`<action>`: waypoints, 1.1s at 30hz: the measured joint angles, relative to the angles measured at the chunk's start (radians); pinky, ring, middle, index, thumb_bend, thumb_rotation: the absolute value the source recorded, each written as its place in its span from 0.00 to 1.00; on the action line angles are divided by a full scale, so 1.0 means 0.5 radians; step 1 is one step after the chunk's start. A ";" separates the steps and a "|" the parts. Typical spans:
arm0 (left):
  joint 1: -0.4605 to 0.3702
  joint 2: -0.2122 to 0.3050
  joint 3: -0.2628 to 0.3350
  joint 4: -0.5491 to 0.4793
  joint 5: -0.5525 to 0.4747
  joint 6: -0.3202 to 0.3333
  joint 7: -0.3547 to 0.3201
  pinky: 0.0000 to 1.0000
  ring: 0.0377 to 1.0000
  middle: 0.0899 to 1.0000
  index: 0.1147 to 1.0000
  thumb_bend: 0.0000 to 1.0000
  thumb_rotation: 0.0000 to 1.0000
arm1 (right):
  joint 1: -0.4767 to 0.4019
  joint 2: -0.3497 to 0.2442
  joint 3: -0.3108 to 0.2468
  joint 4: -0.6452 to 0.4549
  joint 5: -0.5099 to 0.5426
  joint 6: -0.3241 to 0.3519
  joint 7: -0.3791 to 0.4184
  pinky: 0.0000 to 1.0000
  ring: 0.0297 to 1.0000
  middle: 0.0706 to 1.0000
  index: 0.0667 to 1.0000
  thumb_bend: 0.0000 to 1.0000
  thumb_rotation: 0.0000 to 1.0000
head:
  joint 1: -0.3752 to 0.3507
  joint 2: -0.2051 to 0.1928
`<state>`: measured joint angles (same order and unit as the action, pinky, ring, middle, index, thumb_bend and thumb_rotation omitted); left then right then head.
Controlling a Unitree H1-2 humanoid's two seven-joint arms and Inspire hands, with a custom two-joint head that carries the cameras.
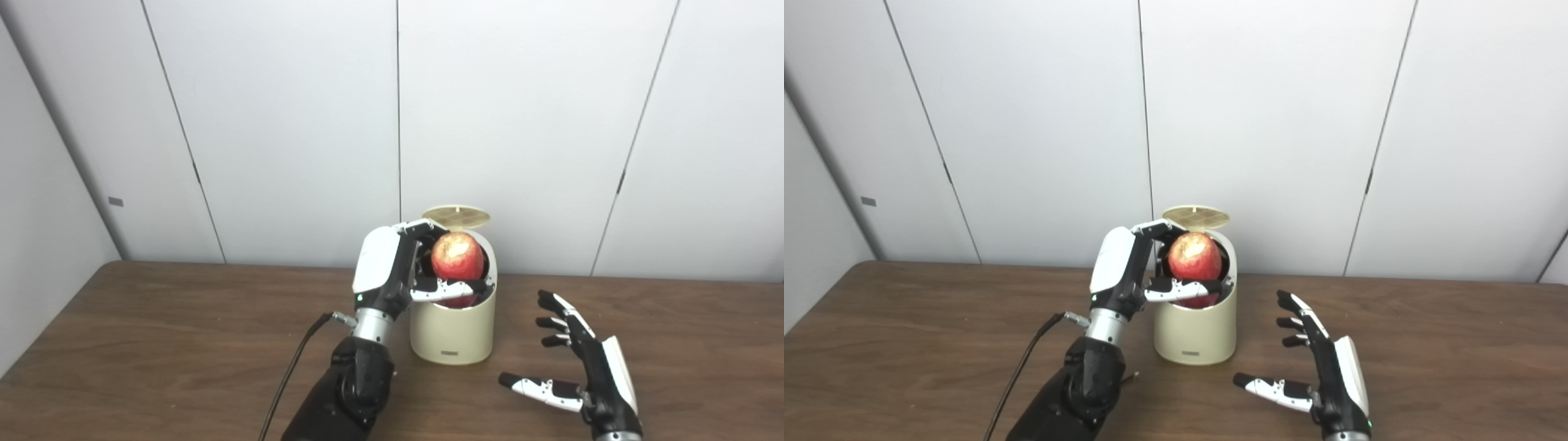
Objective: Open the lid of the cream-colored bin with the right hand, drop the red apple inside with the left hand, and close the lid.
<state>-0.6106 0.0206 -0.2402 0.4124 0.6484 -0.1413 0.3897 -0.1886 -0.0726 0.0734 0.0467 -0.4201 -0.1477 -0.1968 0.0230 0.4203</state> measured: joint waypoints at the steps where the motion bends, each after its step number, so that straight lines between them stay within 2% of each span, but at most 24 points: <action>1: 0.000 0.001 -0.001 0.000 0.014 0.005 0.001 0.79 0.72 0.66 0.66 0.83 0.11 | 0.000 0.000 0.000 0.000 0.000 0.000 0.000 0.61 0.73 0.82 0.83 0.81 0.18 | 0.000 0.000; 13: 0.016 0.010 0.001 -0.044 0.030 0.021 -0.016 0.83 0.74 0.68 0.67 0.82 0.11 | 0.000 -0.002 0.007 0.000 0.001 0.000 0.011 0.61 0.73 0.82 0.83 0.80 0.16 | 0.018 0.003; 16: 0.025 0.014 0.002 -0.064 0.030 0.027 -0.026 0.78 0.73 0.67 0.67 0.82 0.12 | 0.000 -0.003 0.010 0.000 0.000 0.000 0.015 0.61 0.73 0.82 0.83 0.79 0.15 | 0.021 0.003; 28: 0.031 0.020 0.019 -0.083 0.027 0.031 -0.032 0.75 0.70 0.65 0.65 0.83 0.12 | 0.000 -0.004 0.015 0.000 0.001 0.000 0.019 0.61 0.73 0.82 0.83 0.80 0.15 | 0.034 0.003; 33: 0.075 0.020 0.051 -0.142 -0.036 0.020 -0.046 0.73 0.64 0.59 0.60 0.82 0.09 | 0.000 -0.004 0.015 -0.010 0.002 0.001 0.021 0.61 0.73 0.82 0.83 0.79 0.13 | 0.040 0.006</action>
<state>-0.5729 0.0307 -0.2147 0.3413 0.6302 -0.1315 0.3664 -0.1885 -0.0748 0.0806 0.0414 -0.4191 -0.1470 -0.1862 0.0429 0.4234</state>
